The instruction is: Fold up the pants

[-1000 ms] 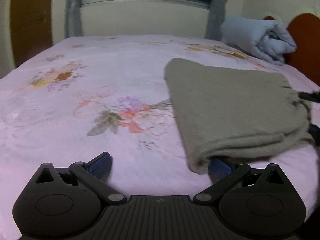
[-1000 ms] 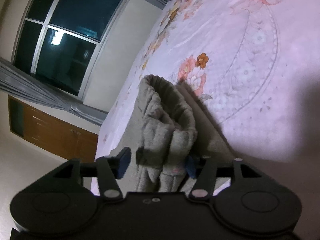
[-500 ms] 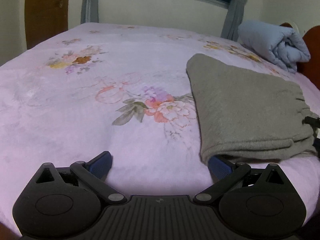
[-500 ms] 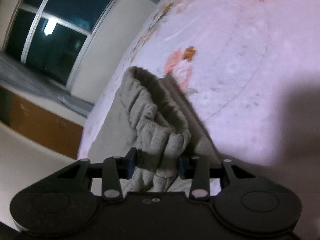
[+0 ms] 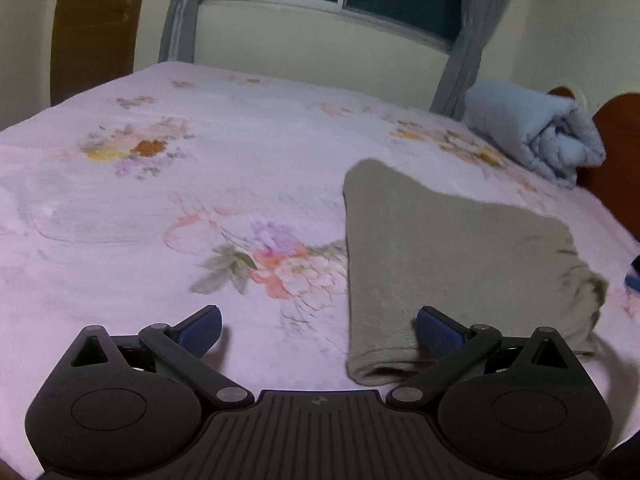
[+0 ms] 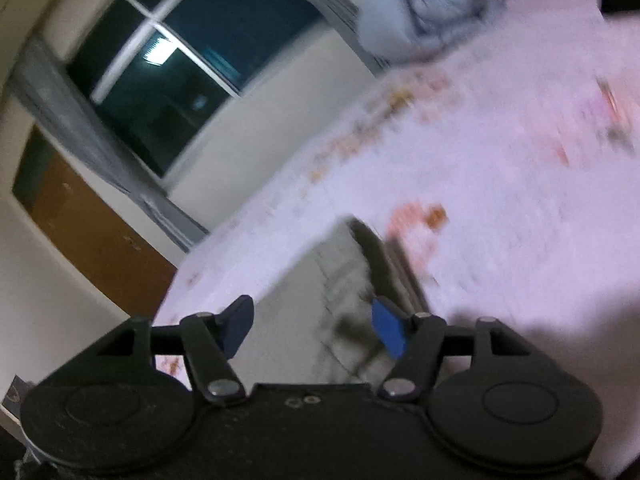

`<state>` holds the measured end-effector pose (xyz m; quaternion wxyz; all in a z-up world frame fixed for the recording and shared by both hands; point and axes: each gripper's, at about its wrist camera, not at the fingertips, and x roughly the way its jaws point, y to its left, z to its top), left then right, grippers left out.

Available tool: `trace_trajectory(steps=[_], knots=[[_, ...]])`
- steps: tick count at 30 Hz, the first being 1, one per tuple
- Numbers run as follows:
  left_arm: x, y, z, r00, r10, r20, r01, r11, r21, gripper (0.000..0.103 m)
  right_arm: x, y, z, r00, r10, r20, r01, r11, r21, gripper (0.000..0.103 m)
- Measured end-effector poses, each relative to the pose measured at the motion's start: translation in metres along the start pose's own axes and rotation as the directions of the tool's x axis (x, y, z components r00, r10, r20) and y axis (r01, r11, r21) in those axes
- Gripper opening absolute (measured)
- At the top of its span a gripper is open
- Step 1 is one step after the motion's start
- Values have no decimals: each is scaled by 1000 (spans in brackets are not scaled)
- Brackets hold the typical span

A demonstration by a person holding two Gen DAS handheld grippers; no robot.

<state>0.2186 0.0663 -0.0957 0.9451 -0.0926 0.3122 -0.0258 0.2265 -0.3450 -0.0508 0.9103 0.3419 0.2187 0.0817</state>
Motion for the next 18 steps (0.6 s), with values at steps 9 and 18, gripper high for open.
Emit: trace_trajectory(steps=[9,18], knots=[[6,24,-6,998,-18,-59,13,996,-84,103,67,-51,-25,944,43,-326,13,986,166,0],[-18,49,-7,999,-15,-46,10,994,-112,103,17,-22,1,978,102,-179,-93,994,60,78]])
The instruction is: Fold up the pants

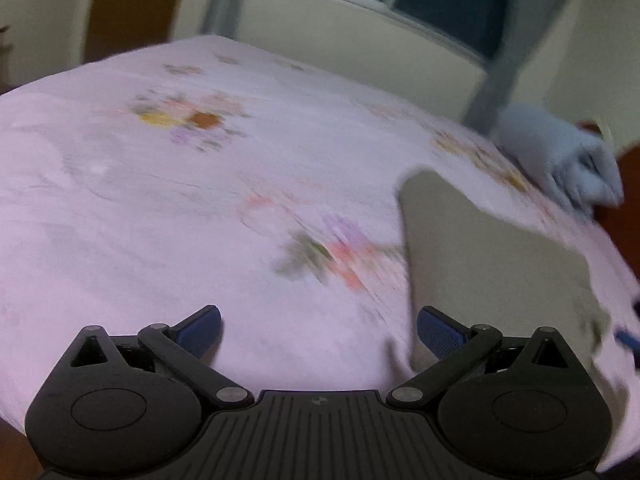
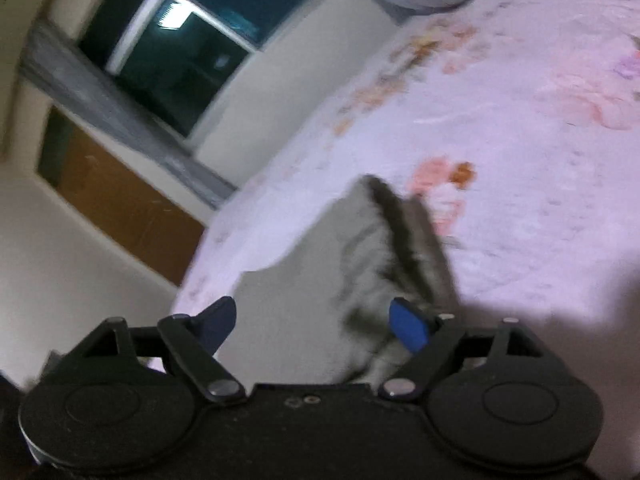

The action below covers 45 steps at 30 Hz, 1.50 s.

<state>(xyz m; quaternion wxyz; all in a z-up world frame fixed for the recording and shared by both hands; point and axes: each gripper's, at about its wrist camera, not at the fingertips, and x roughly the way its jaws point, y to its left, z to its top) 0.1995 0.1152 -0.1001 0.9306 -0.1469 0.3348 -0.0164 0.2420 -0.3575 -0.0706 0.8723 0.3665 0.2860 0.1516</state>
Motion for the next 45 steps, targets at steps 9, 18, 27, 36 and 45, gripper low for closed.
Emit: trace_trajectory(steps=[9,18,27,36,45], knots=[[25,-39,-18,996,70,-62,-57,979,197,103,14,-2,-12,999,12,-29,-11,999,49,78],[-10,17,4,994,-80,79,90,987,-135,103,-19,-40,12,999,-17,47,12,994,104,84],[53,-20,34,962,-271,19,270,944,-188,103,23,-68,25,999,-35,-41,40,993,111,80],[101,-31,48,962,-269,-39,252,938,-238,103,48,-84,36,994,-1,-107,11,995,95,80],[119,-44,59,958,-276,-81,256,947,-196,103,73,-76,45,976,77,-204,-67,996,54,92]])
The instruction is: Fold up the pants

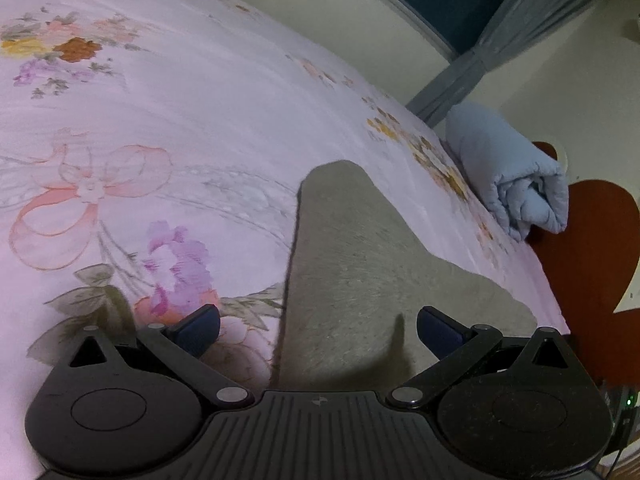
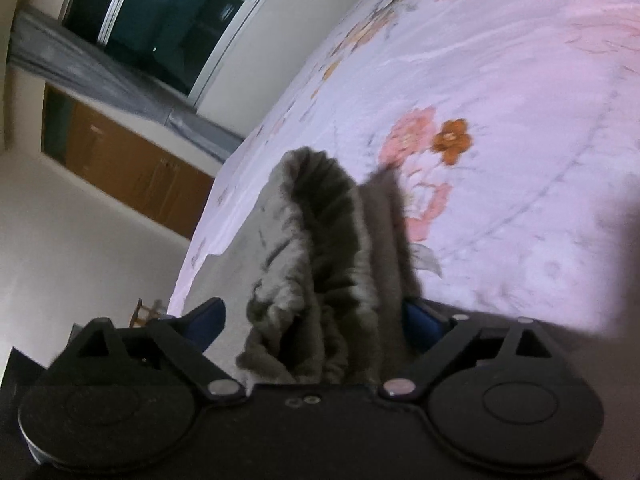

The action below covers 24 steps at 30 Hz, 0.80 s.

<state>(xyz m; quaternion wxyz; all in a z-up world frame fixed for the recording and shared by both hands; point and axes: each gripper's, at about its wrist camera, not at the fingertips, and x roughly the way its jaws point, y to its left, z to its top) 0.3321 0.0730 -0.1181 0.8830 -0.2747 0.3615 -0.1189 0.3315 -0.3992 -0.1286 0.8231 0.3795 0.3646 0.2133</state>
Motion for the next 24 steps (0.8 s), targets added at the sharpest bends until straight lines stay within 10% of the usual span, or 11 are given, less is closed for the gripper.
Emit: trace_trajectory(steps=[9,16,24], knots=[[13,-5,4,998,-30,-49,31,999,12,103,-11,-7,5,999,-26,23,26,1000,-3,79],[28,-16,3,988,-102,-114,102,995,-1,103,17,7,7,994,-3,-109,-4,998,-62,98],[33,-12,2,981,-149,-128,141,988,-70,100,14,-5,13,992,-1,-129,-2,1000,-20,79]])
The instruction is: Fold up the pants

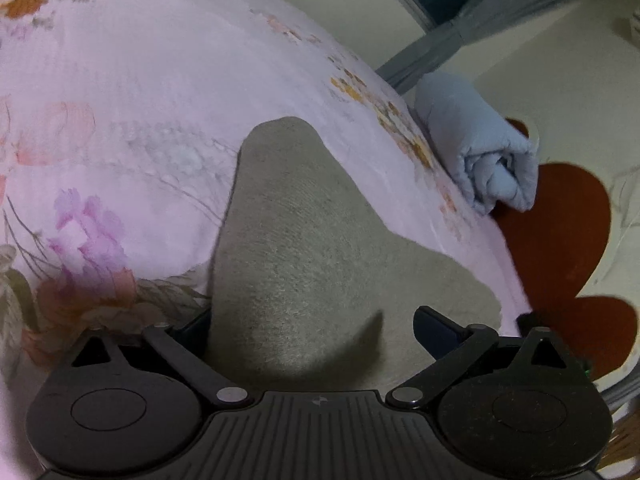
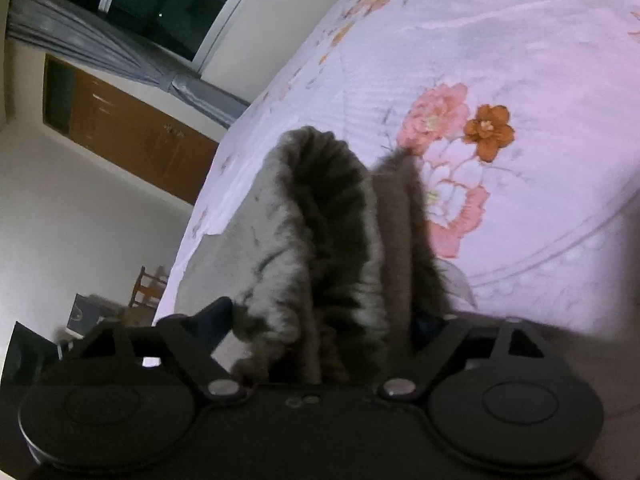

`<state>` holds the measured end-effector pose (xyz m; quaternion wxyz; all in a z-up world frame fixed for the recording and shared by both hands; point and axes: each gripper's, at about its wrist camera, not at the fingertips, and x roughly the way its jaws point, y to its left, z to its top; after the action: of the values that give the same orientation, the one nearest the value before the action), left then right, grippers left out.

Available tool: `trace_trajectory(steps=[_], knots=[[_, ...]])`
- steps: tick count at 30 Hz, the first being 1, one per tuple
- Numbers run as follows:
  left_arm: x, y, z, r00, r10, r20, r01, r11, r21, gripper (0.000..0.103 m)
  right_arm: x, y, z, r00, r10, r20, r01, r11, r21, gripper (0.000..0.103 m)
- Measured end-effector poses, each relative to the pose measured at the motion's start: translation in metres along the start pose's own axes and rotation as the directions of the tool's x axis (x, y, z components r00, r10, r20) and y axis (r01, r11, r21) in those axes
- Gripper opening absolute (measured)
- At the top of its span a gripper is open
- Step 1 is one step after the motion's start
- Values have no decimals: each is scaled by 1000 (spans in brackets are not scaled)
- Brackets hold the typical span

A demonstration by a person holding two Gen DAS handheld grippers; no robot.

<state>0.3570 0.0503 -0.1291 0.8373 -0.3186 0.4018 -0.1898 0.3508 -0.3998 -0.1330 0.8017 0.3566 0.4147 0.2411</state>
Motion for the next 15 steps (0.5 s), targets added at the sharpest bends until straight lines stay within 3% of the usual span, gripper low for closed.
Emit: trace_trajectory(steps=[3,4,5,7,10,15], knots=[[5,-1,-1,1000,-5,-17,5,1000,-11,100,9,8,6,999,-20,-39,20,1000,-11,87],[7,-4,-1,999,16,-28,-16,1000,9,93,13,13,7,998,-32,-45,31,999,-26,85],[8,-5,0,998,52,-35,-51,998,33,74,16,18,7,997,-47,-55,44,998,-52,70],[7,-9,-1,992,117,-40,-113,990,84,54,17,21,7,996,-56,-65,52,996,-68,56],[-3,-2,-1,998,67,-17,-66,996,56,33,13,28,5,998,-41,-40,37,995,-88,50],[-11,-7,-2,999,23,24,-24,998,55,25,0,50,1,999,31,12,-29,989,-145,46]])
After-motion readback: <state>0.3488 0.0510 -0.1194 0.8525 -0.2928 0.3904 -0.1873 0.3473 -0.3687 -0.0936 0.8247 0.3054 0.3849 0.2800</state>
